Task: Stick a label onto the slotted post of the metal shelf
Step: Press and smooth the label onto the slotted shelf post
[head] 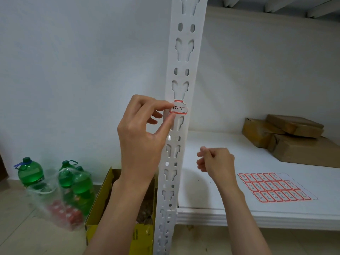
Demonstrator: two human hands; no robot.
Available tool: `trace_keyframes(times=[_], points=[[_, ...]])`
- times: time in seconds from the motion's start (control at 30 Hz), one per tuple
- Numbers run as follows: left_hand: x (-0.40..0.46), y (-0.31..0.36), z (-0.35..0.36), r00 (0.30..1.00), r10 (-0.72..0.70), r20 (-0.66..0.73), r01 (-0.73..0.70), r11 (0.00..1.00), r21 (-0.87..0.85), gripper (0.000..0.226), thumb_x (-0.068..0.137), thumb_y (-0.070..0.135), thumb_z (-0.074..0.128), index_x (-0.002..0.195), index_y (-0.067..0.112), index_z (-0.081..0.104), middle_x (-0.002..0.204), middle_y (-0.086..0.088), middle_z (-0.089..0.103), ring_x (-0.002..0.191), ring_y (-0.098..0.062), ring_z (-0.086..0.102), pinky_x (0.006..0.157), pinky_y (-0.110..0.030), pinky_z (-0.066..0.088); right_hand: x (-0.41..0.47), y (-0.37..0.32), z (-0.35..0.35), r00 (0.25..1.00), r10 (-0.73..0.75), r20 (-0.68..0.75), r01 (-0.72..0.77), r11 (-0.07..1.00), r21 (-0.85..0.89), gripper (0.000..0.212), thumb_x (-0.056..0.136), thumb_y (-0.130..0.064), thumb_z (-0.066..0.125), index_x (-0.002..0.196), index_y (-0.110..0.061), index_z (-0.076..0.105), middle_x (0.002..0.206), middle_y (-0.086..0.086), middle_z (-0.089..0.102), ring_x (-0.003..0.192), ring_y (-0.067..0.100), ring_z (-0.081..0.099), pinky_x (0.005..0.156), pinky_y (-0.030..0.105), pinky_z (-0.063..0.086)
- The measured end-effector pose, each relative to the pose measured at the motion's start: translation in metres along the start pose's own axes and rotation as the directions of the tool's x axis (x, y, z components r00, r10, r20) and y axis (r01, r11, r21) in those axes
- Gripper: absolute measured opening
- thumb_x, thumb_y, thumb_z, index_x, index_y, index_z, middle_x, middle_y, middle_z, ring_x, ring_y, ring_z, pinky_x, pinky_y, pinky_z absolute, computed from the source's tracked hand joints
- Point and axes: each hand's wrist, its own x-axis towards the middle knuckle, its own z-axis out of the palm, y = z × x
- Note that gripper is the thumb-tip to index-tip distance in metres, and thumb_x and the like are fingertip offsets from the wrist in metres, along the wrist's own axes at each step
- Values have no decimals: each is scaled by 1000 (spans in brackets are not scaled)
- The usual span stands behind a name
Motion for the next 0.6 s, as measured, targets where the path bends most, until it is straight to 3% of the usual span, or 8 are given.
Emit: trace_keyframes(times=[0.1,0.17,0.27,0.37,0.47,0.53,0.6], points=[[0,-1,-1,1000,12,-8,-13,1000,-10,14,89,20,76,101,12,74,101,0,64,83,-15,65,73,-15,54,7,18,4,999,39,30,-35,991,-131,26,97,2,53,109,-7,74,82,8,72,71,18,70,81,42,61],[0,-1,-2,1000,14,-9,-14,1000,-9,15,89,21,76,101,12,74,101,0,66,83,-15,66,74,-16,55,7,20,4,999,37,17,-34,987,-154,30,93,2,63,120,-10,71,91,8,72,76,16,66,82,37,58],[0,-2,-2,1000,-11,-15,11,999,-30,14,89,20,76,100,12,73,100,0,68,83,-14,67,73,-19,56,4,14,1,999,-7,-52,1,993,-120,10,93,-10,69,96,-4,77,95,13,76,88,28,68,81,29,48],[1,2,-2,994,-104,-32,100,988,-119,12,90,19,75,99,12,72,98,3,70,83,-12,67,73,-20,55,1,5,1,995,-73,-72,65,992,-107,33,95,8,53,111,-9,76,109,10,74,96,17,68,89,22,47],[2,4,-1,971,-238,-24,228,950,-213,12,92,17,72,103,17,69,98,9,71,88,-10,69,76,-19,56,-5,-24,1,958,-217,-185,235,969,78,32,96,-1,56,115,-21,73,100,0,73,87,7,65,87,26,55],[3,4,-1,956,-293,-19,278,924,-261,12,95,15,67,106,18,70,97,8,73,89,-13,71,77,-25,59,-16,-54,-1,910,-300,-286,378,885,272,23,97,-11,59,112,-24,72,95,-2,72,88,14,68,81,26,56],[4,4,-1,946,-324,-16,305,905,-295,15,98,13,62,109,14,71,98,3,74,88,-13,72,76,-27,60,-30,-83,-2,866,-394,-309,490,793,363,23,97,-16,63,118,-24,65,102,-5,69,93,11,67,81,22,55]])
